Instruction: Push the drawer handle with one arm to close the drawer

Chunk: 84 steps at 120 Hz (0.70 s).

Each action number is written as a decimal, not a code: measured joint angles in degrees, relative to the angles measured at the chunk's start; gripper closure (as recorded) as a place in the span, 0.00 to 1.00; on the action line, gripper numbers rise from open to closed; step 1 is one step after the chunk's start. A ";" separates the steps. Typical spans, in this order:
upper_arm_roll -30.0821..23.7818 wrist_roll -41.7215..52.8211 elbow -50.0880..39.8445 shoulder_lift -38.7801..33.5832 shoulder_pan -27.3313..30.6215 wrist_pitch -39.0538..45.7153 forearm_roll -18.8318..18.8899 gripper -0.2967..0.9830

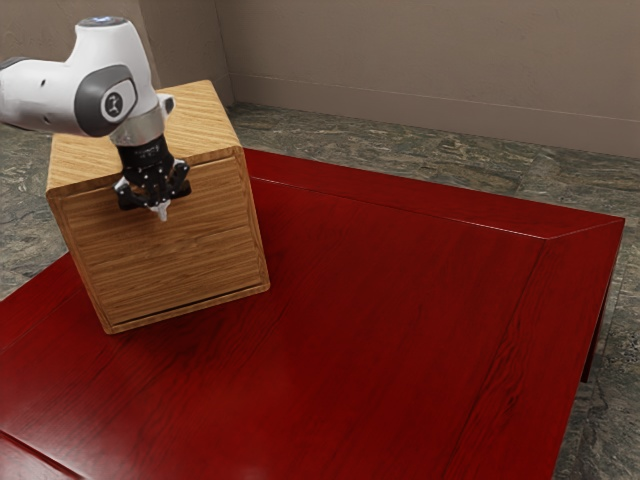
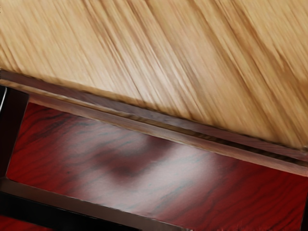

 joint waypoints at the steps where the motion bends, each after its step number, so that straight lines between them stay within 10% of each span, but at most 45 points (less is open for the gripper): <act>1: -0.01 0.03 -0.51 -0.39 0.06 0.02 -0.11 0.84; 30: -8.87 0.51 -9.82 -17.79 -5.03 -3.25 -3.46 0.56; 84: -10.49 27.02 -4.01 -18.10 -19.89 -14.32 -2.47 0.27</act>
